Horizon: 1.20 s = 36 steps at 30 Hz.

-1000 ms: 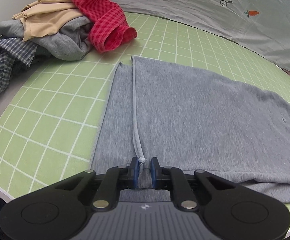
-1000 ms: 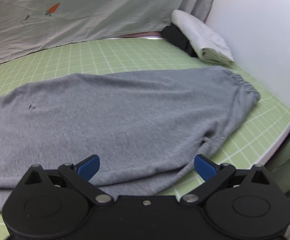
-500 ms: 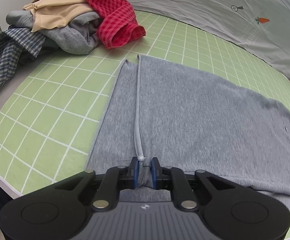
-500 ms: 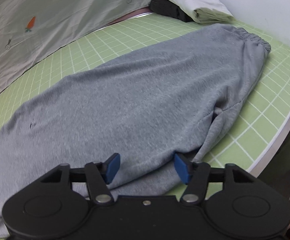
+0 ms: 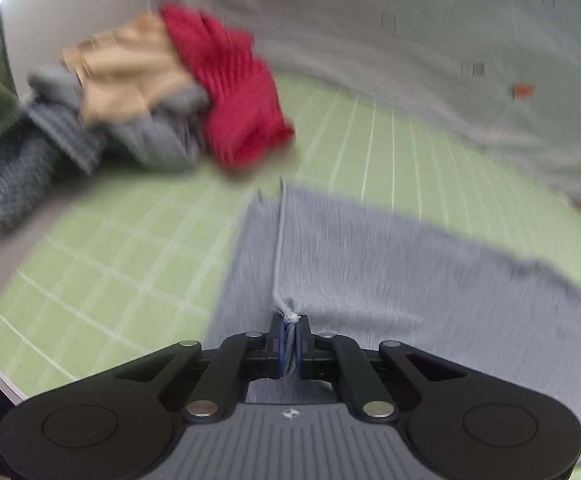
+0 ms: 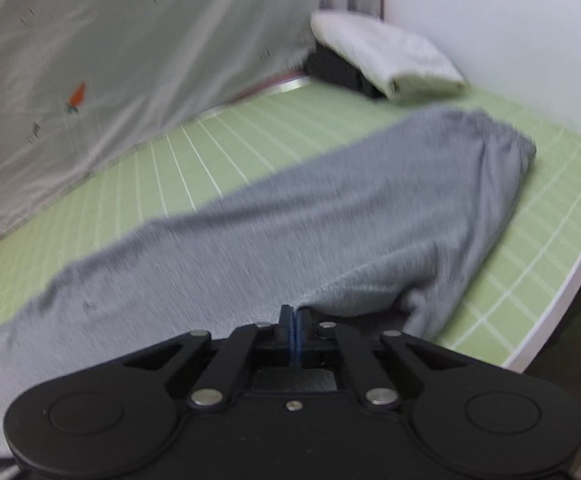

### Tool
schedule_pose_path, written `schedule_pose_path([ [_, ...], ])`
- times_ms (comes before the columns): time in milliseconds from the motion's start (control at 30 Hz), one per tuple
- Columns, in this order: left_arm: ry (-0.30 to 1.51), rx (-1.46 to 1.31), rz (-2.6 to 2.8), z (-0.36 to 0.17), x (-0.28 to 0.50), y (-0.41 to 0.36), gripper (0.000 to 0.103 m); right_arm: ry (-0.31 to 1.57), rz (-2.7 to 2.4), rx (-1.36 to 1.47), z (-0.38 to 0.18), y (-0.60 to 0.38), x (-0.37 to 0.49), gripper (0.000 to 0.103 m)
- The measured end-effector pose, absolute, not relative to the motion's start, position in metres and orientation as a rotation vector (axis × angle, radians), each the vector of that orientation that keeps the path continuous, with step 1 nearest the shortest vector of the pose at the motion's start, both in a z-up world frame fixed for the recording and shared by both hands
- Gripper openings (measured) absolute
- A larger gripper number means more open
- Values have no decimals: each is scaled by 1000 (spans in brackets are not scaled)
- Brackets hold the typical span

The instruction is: Fold clothes

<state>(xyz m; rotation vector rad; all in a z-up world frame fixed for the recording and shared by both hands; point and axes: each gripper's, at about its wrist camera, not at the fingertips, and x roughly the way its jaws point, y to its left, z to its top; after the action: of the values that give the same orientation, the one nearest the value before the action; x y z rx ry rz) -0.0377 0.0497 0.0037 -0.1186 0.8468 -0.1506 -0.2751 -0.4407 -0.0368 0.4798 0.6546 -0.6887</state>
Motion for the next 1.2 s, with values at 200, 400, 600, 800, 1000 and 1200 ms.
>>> schedule_pose_path([
  [200,811,-36,-123,17,-67,77,6,657,-663,462,-20,-432,-288,1],
  [400,1016,-76,-47,-48,-62,95,14,882,-680,497,-77,-426,-286,9],
  [600,972,-107,-57,-38,-44,99,36,856,-720,465,-64,-424,-280,34],
  [800,968,-94,-93,-41,-11,87,43,810,-749,435,-52,-410,-273,49],
  [1000,964,-60,-142,-46,23,65,50,803,-755,428,-48,-403,-263,52],
  [1200,962,-14,-190,-52,60,46,55,807,-768,432,-49,-394,-248,52],
])
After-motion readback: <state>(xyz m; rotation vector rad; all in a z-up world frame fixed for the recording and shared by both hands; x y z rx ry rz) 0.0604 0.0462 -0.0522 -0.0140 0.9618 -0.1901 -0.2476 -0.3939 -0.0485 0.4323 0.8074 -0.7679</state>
